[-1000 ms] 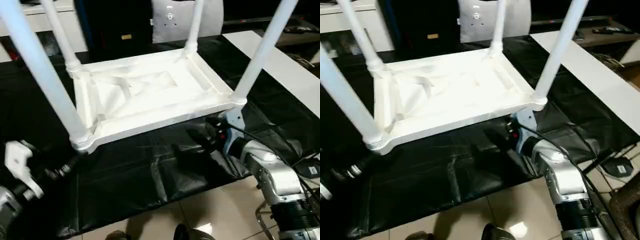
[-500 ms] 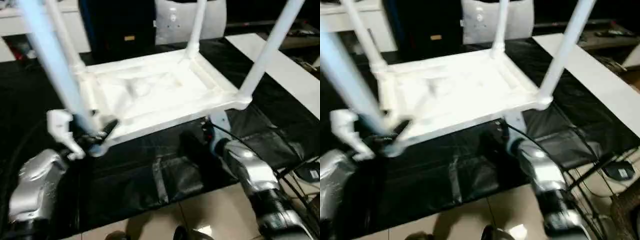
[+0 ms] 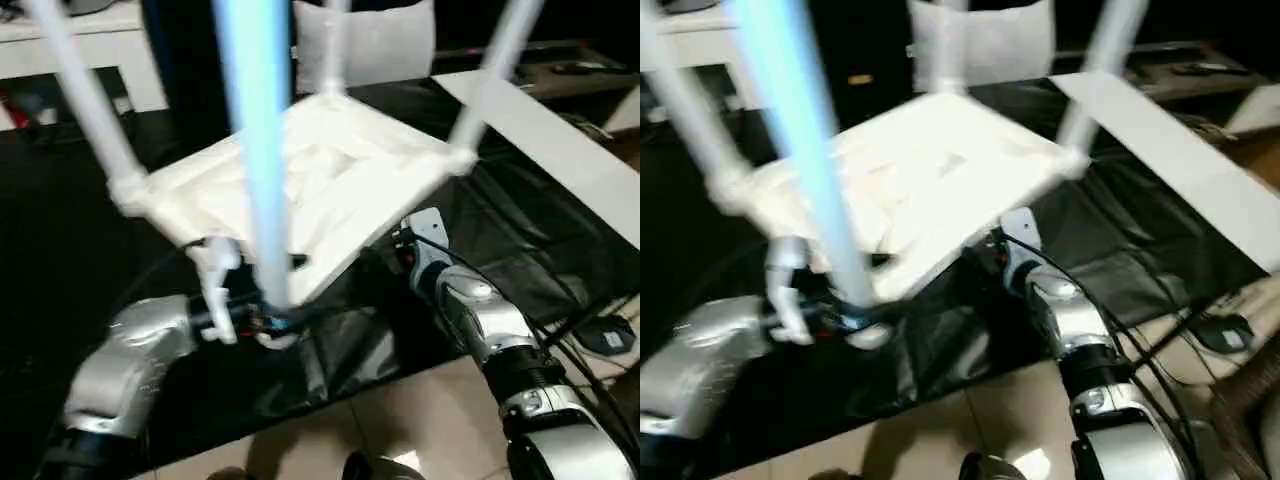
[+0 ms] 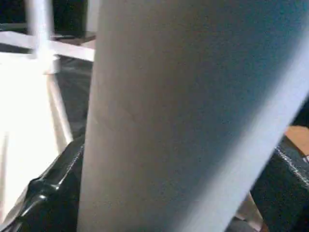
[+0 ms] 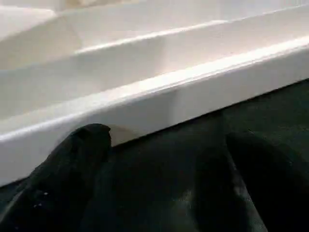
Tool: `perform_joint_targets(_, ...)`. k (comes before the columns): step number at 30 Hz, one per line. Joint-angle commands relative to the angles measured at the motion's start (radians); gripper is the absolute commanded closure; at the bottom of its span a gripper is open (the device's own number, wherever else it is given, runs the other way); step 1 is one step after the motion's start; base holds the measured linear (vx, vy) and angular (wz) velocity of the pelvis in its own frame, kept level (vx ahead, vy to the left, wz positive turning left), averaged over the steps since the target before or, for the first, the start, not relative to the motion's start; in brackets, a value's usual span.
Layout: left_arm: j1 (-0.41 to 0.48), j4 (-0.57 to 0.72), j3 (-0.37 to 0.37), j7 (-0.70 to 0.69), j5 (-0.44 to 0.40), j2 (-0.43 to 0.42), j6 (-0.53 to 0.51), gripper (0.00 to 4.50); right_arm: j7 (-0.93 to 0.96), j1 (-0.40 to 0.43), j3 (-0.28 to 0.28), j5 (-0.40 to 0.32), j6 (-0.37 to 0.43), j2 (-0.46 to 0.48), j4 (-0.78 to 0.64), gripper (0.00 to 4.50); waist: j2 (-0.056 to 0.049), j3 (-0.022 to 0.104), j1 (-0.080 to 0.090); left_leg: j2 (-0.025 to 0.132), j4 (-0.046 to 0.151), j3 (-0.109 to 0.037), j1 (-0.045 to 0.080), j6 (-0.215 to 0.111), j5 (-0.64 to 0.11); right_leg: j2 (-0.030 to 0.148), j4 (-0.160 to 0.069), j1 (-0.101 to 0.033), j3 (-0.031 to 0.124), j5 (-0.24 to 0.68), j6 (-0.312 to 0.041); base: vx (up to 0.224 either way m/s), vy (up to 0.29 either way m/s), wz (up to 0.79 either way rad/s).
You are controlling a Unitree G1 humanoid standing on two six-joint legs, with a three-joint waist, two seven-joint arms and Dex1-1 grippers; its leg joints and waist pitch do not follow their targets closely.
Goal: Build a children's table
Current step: Rotate table base
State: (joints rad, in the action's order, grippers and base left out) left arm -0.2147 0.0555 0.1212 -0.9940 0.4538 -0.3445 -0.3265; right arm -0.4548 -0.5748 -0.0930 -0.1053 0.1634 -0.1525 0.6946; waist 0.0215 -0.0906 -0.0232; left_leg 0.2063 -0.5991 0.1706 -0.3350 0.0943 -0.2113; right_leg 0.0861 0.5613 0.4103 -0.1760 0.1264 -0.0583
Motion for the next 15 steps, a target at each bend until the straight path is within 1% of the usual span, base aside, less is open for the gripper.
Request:
perform_joint_targets(1, -0.034, 0.023, 0.065, -0.003, -0.013, 0.032, -0.010, 0.06, -0.093, -0.025, -0.068, 0.000, -0.053, 0.051, -0.014, 0.00, 0.002, 0.074, -0.008, 0.016, 0.062, -0.008, -0.016, -0.040, -0.197, 0.077, -0.099, -0.072, 0.059, 0.604, 0.035, 0.000, 0.000, 0.00)
perform_joint_targets(2, -0.034, 0.023, 0.065, -0.003, -0.014, 0.033, -0.010, 0.06, -0.095, -0.025, -0.069, 0.000, -0.054, 0.051, -0.014, 0.00, 0.003, 0.074, -0.006, 0.016, 0.062, -0.009, -0.014, -0.041, -0.203, 0.075, -0.102, -0.070, 0.056, 0.614, 0.043, 0.000, 0.000, 0.00)
perform_joint_targets(4, -0.052, 0.015, 0.084, 0.008, -0.017, 0.056, -0.009, 0.06, -0.137, -0.016, -0.085, 0.000, -0.066, 0.058, -0.021, 0.00, 0.003, 0.076, 0.001, 0.016, 0.059, -0.011, -0.012, -0.042, -0.220, 0.072, -0.107, -0.070, 0.048, 0.627, 0.057, 0.000, 0.000, 0.00)
perform_joint_targets(5, -0.056, 0.014, 0.090, 0.012, -0.017, 0.060, -0.009, 0.06, -0.146, -0.015, -0.086, 0.002, -0.072, 0.059, -0.019, 0.00, 0.004, 0.076, 0.003, 0.016, 0.057, -0.011, -0.009, -0.043, -0.226, 0.072, -0.111, -0.067, 0.047, 0.631, 0.061, 0.000, 0.000, 0.00)
perform_joint_targets(6, -0.063, 0.011, 0.101, 0.012, -0.019, 0.070, -0.005, 0.06, -0.156, -0.014, -0.089, 0.003, -0.077, 0.060, -0.017, 0.00, 0.005, 0.079, 0.005, 0.016, 0.057, -0.012, -0.007, -0.044, -0.224, 0.072, -0.108, -0.067, 0.047, 0.620, 0.054, 0.000, 0.000, 0.00)
perform_joint_targets(7, -0.074, 0.003, 0.118, 0.013, -0.026, 0.087, 0.007, 0.06, -0.171, -0.013, -0.092, 0.005, -0.087, 0.059, -0.012, 0.00, 0.004, 0.079, 0.007, 0.018, 0.059, -0.013, -0.009, -0.049, -0.222, 0.071, -0.106, -0.067, 0.048, 0.607, 0.047, 0.000, 0.000, 0.00)
perform_joint_targets(8, -0.076, 0.002, 0.120, 0.013, -0.027, 0.089, 0.009, 0.06, -0.173, -0.013, -0.092, 0.006, -0.089, 0.058, -0.012, 0.00, 0.004, 0.079, 0.006, 0.019, 0.059, -0.013, -0.007, -0.050, -0.222, 0.070, -0.106, -0.065, 0.049, 0.602, 0.043, 0.000, 0.000, 0.00)
perform_joint_targets(9, -0.085, -0.005, 0.129, 0.011, -0.036, 0.106, 0.013, 0.06, -0.189, -0.011, -0.089, 0.006, -0.097, 0.057, -0.008, 0.00, 0.005, 0.082, 0.006, 0.021, 0.061, -0.014, -0.008, -0.053, -0.208, 0.071, -0.099, -0.067, 0.053, 0.570, 0.025, 0.000, 0.000, 0.00)
perform_joint_targets(10, -0.089, -0.006, 0.132, 0.009, -0.038, 0.111, 0.015, 0.06, -0.192, -0.011, -0.087, 0.006, -0.098, 0.056, -0.007, 0.00, 0.004, 0.083, 0.005, 0.021, 0.060, -0.012, -0.010, -0.055, -0.203, 0.072, -0.098, -0.068, 0.055, 0.561, 0.020, 0.000, 0.000, 0.00)
perform_joint_targets(11, -0.094, -0.009, 0.138, 0.003, -0.040, 0.123, 0.015, 0.06, -0.200, -0.008, -0.084, 0.006, -0.101, 0.053, -0.005, 0.00, 0.005, 0.087, 0.004, 0.023, 0.061, -0.012, -0.010, -0.057, -0.191, 0.073, -0.093, -0.069, 0.058, 0.539, 0.005, 0.000, 0.000, 0.00)
perform_joint_targets(12, -0.101, -0.014, 0.143, 0.003, -0.044, 0.133, 0.018, 0.06, -0.204, -0.006, -0.082, 0.006, -0.104, 0.050, -0.004, 0.00, 0.006, 0.088, 0.004, 0.023, 0.060, -0.011, -0.012, -0.059, -0.185, 0.073, -0.090, -0.071, 0.060, 0.529, 0.000, 0.000, 0.000, 0.00)
perform_joint_targets(13, -0.103, -0.016, 0.146, 0.004, -0.046, 0.137, 0.018, 0.06, -0.205, -0.005, -0.082, 0.006, -0.106, 0.049, -0.003, 0.00, 0.008, 0.089, 0.002, 0.024, 0.061, -0.011, -0.013, -0.062, -0.171, 0.074, -0.087, -0.071, 0.062, 0.510, -0.012, 0.000, 0.000, 0.00)
perform_joint_targets(15, -0.114, -0.023, 0.156, 0.009, -0.052, 0.156, 0.023, 0.06, -0.214, -0.001, -0.081, 0.007, -0.108, 0.045, -0.005, 0.00, 0.008, 0.090, -0.001, 0.025, 0.061, -0.009, -0.012, -0.068, -0.154, 0.073, -0.082, -0.070, 0.066, 0.484, -0.030, 0.000, 0.000, 0.00)
